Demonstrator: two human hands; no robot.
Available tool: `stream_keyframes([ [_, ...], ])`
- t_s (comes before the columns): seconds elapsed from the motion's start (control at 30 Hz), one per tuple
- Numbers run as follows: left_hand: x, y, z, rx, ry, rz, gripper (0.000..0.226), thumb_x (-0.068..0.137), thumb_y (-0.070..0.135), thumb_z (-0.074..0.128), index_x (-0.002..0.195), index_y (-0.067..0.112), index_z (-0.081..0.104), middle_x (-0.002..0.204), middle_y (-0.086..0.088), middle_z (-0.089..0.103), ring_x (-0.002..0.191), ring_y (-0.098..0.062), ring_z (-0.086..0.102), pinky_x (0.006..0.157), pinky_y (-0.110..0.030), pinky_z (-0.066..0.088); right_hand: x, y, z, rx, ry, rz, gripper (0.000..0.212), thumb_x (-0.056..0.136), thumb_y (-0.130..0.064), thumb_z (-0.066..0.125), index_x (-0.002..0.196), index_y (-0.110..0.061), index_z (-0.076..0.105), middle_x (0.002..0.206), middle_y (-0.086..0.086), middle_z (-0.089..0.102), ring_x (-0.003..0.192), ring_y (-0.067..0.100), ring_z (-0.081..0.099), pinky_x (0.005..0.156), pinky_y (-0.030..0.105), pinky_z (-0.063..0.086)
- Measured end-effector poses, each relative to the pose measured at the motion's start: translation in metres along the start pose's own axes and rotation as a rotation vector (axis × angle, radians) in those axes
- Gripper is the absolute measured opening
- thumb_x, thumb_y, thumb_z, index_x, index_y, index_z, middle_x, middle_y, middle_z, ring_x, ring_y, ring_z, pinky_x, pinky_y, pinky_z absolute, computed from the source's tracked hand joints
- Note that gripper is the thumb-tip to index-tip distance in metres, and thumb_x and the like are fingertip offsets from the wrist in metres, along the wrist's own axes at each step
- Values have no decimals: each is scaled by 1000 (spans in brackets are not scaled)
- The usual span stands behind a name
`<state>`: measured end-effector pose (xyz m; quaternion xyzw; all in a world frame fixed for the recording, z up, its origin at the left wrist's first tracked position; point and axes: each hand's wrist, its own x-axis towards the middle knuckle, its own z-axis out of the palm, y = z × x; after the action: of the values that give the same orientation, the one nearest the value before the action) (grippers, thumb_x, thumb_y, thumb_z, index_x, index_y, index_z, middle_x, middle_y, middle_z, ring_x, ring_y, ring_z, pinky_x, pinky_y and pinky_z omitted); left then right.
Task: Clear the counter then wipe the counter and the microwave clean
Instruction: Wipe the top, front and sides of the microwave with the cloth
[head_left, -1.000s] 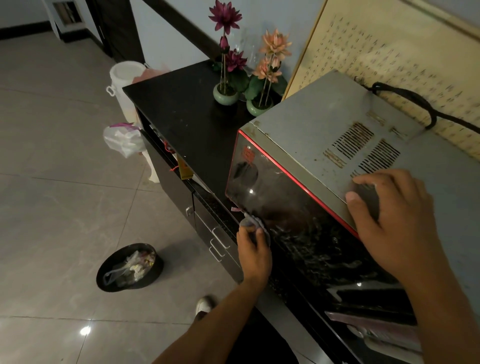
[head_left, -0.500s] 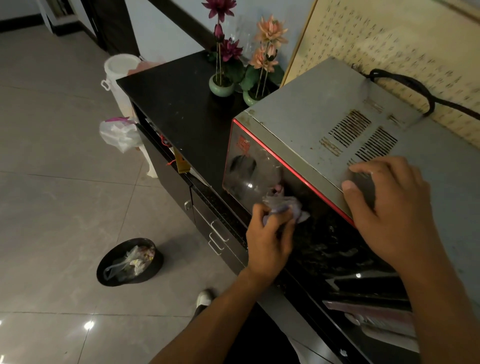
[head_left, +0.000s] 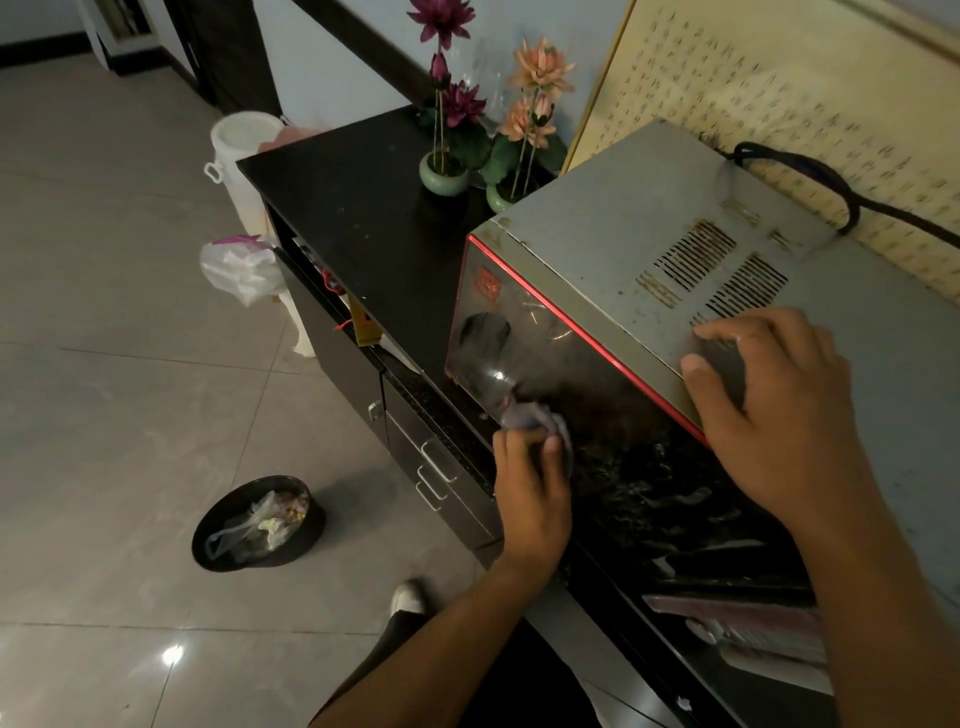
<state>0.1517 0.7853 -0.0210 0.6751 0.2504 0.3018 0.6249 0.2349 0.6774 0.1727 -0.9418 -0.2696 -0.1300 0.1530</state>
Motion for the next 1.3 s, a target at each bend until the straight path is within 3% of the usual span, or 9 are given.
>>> stream_keyframes([
  [0.17,8,65,1,-41,-98,510,10,102,21,59,108,13,61,106,-10,53,95,-16,54,78,-29,47,-1,0,1,-2,9,-2,38,92,-40,52,117,-13,62,120,9,53,110,33,47,89,47,38],
  [0.23,8,54,3,18,-98,580,11,102,22,61,110,15,59,105,-9,51,91,-18,53,74,-28,47,-1,0,1,-3,11,-4,38,92,-40,52,117,-12,62,120,9,53,110,34,47,88,47,38],
  [0.43,-13,-39,-10,173,-179,146,10,102,21,58,106,13,62,114,-2,53,93,-17,60,79,-43,54,0,0,0,8,3,10,37,92,-40,52,117,-15,63,120,6,52,112,30,46,92,45,37],
  [0.6,-17,-64,-13,209,-232,-128,10,103,26,55,95,21,53,106,2,51,86,-14,57,79,-47,53,0,-1,0,9,10,7,36,92,-39,53,116,-14,63,119,6,53,110,30,47,91,45,37],
  [0.77,-11,-22,-9,156,-136,-15,9,104,22,55,99,15,57,108,2,50,91,-13,56,78,-46,52,-1,-1,0,5,3,10,36,92,-38,52,117,-14,62,121,7,52,110,28,46,91,41,35],
  [0.93,-1,74,2,-20,-95,430,7,101,16,60,107,13,62,108,-9,52,97,-15,55,79,-33,51,-1,0,1,-16,5,5,38,93,-38,52,118,-12,61,121,10,53,109,31,47,88,43,37],
  [1.03,-1,63,9,74,-128,622,15,101,17,63,115,17,59,109,-13,54,94,-27,59,76,-35,51,-2,1,2,-14,10,1,37,94,-36,50,120,-11,60,121,11,53,109,31,48,87,46,40],
  [1.13,-7,7,4,169,-139,537,18,100,13,64,116,16,59,113,-18,60,100,-31,63,80,-42,55,-3,0,0,11,3,19,36,95,-32,48,122,-12,59,122,9,53,110,28,48,88,43,39],
  [1.3,-23,-44,-8,130,-197,112,3,102,14,59,99,16,59,114,1,57,98,-17,62,84,-38,54,-14,4,-15,-52,-36,-1,38,94,-36,51,122,-13,61,125,7,54,116,31,50,97,47,35],
])
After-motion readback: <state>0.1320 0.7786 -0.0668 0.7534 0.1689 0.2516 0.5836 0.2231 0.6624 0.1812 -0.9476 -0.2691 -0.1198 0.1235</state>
